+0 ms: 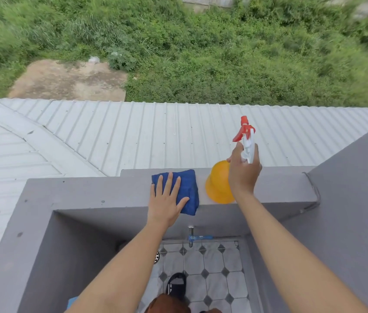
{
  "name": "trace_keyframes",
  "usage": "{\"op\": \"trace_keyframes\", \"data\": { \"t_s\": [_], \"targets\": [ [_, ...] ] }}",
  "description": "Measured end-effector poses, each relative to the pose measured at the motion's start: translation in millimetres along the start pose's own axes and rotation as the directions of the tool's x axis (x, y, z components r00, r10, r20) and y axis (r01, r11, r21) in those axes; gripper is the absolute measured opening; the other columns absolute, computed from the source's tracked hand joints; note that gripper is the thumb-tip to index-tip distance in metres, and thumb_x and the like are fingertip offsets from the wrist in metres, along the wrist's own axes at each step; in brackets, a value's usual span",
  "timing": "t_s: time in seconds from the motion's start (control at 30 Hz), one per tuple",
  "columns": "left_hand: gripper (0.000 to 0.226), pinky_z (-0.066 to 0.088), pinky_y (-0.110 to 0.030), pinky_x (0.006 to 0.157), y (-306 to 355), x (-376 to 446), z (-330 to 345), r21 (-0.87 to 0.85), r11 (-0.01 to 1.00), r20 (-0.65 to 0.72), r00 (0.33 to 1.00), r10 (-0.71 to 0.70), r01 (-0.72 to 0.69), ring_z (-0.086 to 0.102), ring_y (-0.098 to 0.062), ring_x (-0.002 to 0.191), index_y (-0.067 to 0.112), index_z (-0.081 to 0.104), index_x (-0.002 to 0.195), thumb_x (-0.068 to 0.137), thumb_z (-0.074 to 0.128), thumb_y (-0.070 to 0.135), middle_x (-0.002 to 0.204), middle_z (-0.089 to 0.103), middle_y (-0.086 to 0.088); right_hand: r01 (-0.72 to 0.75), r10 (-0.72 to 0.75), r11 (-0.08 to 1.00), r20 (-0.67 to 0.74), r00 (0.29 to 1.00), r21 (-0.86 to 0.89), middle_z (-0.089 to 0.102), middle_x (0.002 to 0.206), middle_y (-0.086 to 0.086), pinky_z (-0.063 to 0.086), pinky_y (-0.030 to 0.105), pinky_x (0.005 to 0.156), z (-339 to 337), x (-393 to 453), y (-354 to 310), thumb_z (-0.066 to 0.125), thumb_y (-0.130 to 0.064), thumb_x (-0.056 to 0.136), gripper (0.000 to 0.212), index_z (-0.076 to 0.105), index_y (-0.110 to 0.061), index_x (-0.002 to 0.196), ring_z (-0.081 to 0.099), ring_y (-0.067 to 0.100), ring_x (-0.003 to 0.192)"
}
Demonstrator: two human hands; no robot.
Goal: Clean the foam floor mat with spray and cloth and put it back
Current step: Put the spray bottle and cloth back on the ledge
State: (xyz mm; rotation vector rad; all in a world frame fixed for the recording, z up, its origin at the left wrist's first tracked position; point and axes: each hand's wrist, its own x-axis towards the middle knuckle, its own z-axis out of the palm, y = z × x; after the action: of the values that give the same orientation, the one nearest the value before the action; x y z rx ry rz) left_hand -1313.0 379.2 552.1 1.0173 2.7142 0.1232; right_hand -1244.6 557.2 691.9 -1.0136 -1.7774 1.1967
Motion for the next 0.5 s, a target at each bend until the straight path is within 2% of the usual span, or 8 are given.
{"op": "trace_keyframes", "data": {
  "t_s": [0.1, 0.2, 0.27, 0.33, 0.4, 0.5],
  "targets": [
    [0.096, 0.003, -0.049, 0.118, -0.3, 0.9, -0.6, 0.026, 1.0, -0.021, 1.0, 0.002, -0.001, -0.005, -0.031, 0.149, 0.027, -0.005, 0.153, 0.071, -0.031, 0.071, 0.161, -0.009, -0.001, 0.035, -0.035, 0.999, 0.011, 0.999, -0.03, 0.066, 0.073, 0.014, 0.041, 0.009, 0.048, -0.6, 1.5, 4.4, 0.049, -0.023, 0.097, 0.018, 0.053, -0.005, 0.097, 0.061, 0.018, 0.063],
    [0.099, 0.004, -0.05, 0.118, -0.4, 1.0, -0.5, 0.02, 1.0, -0.043, 0.999, 0.004, -0.003, -0.003, -0.032, 0.149, 0.027, -0.005, 0.153, 0.069, -0.034, 0.071, 0.161, -0.009, -0.001, 0.066, -0.065, 0.995, 0.016, 0.998, -0.076, 0.068, 0.076, 0.011, 0.04, 0.008, 0.05, -2.9, -0.9, 6.6, 0.051, -0.025, 0.098, 0.014, 0.048, -0.011, 0.097, 0.063, 0.021, 0.067],
    [0.099, 0.003, -0.052, 0.117, 2.8, 0.0, -4.0, 0.034, 0.999, -0.016, 1.0, -0.001, 0.001, -0.004, -0.032, 0.148, 0.027, -0.005, 0.153, 0.069, -0.032, 0.072, 0.162, -0.008, -0.001, 0.047, -0.044, 0.995, 0.031, 0.999, -0.094, 0.063, 0.072, 0.006, 0.042, 0.022, 0.053, -5.0, -5.6, 7.2, 0.053, -0.026, 0.097, 0.017, 0.046, -0.011, 0.099, 0.059, 0.019, 0.063],
    [0.088, 0.0, -0.053, 0.116, 3.9, 1.2, -9.0, 0.059, 0.998, 0.009, 1.0, -0.006, 0.005, -0.004, -0.033, 0.148, 0.026, -0.004, 0.153, 0.079, -0.017, 0.071, 0.162, -0.006, -0.002, 0.031, -0.019, 0.989, 0.088, 0.996, -0.143, 0.057, 0.069, -0.002, 0.042, 0.029, 0.058, -9.5, -8.7, 7.2, 0.056, -0.031, 0.096, 0.027, 0.046, -0.009, 0.108, 0.055, 0.016, 0.062],
    [0.072, -0.001, -0.052, 0.117, 3.1, 1.4, -15.9, 0.1, 0.995, 0.018, 1.0, 0.011, -0.013, -0.004, -0.033, 0.148, 0.024, -0.001, 0.154, 0.093, 0.006, 0.062, 0.162, -0.001, -0.004, 0.043, 0.001, 0.98, 0.219, 0.976, -0.195, 0.059, 0.081, -0.006, 0.043, 0.03, 0.07, -19.7, -10.5, 7.1, 0.063, -0.04, 0.092, 0.045, 0.044, -0.013, 0.122, 0.057, 0.016, 0.077],
    [0.057, 0.006, -0.047, 0.118, 3.8, -9.0, -33.3, 0.164, 0.984, 0.003, 0.997, 0.072, -0.072, 0.002, -0.035, 0.148, 0.015, 0.0, 0.154, 0.104, 0.017, 0.038, 0.162, 0.005, -0.008, 0.159, -0.057, 0.965, 0.424, 0.904, -0.21, 0.058, 0.125, -0.005, 0.039, 0.027, 0.091, -47.6, -17.4, 5.4, 0.063, -0.05, 0.088, 0.069, 0.032, -0.025, 0.145, 0.052, 0.013, 0.115]
  ]
}}
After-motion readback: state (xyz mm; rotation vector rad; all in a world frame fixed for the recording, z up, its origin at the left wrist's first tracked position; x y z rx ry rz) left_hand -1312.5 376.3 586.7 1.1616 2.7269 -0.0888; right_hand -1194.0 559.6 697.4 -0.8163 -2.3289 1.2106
